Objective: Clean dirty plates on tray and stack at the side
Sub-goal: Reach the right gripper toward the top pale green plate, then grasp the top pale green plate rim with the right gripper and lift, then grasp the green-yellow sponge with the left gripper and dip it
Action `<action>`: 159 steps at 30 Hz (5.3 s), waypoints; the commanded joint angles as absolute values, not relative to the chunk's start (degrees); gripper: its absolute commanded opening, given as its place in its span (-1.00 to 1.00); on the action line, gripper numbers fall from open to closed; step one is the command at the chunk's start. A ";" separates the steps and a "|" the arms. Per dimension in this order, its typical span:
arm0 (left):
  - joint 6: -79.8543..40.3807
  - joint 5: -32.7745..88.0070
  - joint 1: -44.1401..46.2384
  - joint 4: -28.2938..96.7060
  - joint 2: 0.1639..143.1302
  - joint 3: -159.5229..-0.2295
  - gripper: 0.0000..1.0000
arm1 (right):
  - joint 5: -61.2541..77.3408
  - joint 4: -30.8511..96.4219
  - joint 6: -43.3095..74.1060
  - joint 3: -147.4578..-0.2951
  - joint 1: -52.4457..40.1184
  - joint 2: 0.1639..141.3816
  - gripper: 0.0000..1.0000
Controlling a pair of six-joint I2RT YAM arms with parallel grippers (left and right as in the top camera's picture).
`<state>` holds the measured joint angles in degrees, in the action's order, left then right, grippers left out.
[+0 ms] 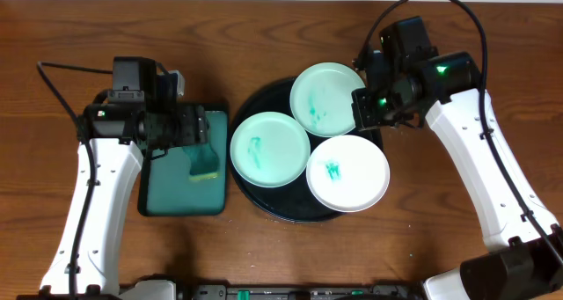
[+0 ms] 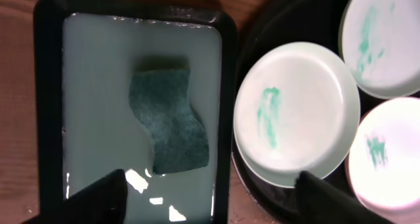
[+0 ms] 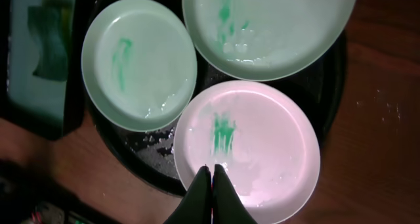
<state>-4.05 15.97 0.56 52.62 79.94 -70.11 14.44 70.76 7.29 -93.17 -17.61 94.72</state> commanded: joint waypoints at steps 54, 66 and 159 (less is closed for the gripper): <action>-3.46 15.44 0.58 53.08 80.07 -70.46 0.67 | 24.08 57.93 10.85 -93.95 -23.66 115.28 0.99; -3.46 15.44 0.58 53.08 80.07 -70.46 0.67 | 20.08 58.19 17.98 -93.01 -26.94 115.44 0.71; -6.92 8.93 0.58 48.73 107.63 -70.39 -0.24 | 18.55 42.24 28.62 -76.90 -30.44 122.17 -0.97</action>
<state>-6.94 8.67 0.56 48.90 105.84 -70.11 16.73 40.84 29.47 -78.72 -29.45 118.24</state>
